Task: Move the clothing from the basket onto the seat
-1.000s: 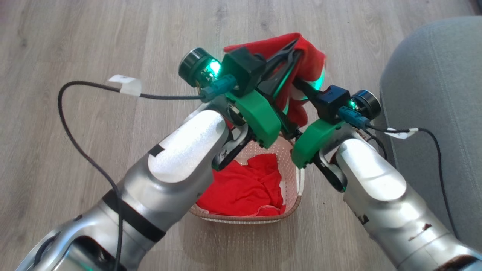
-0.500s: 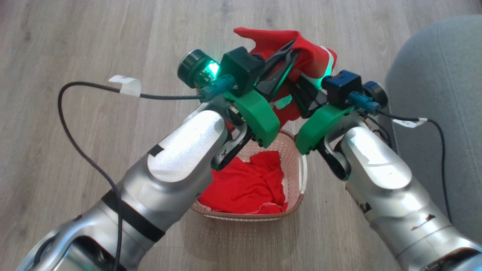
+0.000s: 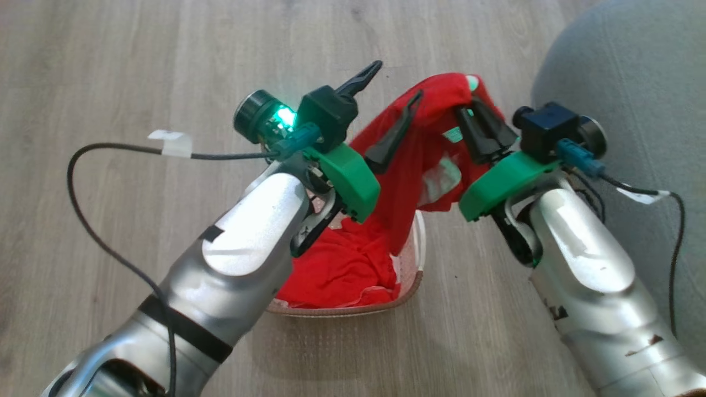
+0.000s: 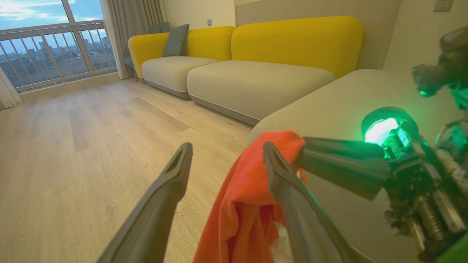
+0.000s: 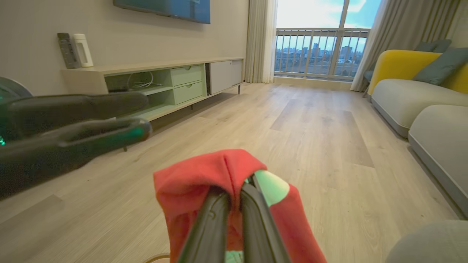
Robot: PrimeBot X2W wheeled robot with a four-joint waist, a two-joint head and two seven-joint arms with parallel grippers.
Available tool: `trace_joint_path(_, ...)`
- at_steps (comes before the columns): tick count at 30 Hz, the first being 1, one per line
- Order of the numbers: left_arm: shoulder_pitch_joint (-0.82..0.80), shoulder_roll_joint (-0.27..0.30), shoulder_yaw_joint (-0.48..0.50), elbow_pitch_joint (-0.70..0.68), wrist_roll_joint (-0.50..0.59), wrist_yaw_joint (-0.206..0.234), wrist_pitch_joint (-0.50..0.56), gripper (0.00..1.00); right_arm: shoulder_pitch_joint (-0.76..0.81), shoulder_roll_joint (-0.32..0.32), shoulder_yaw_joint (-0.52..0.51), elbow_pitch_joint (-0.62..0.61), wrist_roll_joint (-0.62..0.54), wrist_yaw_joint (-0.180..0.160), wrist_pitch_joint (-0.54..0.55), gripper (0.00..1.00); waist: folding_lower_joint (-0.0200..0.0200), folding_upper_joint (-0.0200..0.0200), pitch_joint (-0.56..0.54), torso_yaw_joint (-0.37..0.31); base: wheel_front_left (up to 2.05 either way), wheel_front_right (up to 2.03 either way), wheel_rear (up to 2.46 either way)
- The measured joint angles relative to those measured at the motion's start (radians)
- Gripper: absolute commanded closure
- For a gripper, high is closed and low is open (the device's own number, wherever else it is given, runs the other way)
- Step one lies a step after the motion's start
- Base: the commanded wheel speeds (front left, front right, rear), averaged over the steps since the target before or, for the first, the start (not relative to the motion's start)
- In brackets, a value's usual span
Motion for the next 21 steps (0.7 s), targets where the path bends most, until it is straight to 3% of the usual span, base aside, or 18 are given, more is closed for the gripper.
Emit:
trace_joint_path(8,0.059,0.009,0.069,0.008,0.053,-0.039,0.000,0.00,0.044,-0.002,-0.072,-0.078,-0.003,0.000,0.000,1.00,0.0000,0.0000,0.007,-0.082,0.00,0.00,0.00)
trace_joint_path(21,0.195,0.024,0.184,0.006,0.107,-0.071,0.000,0.00,0.146,-0.001,-0.112,-0.162,0.015,0.000,0.000,1.00,-0.0001,0.0000,-0.018,-0.307,0.00,0.00,0.00)
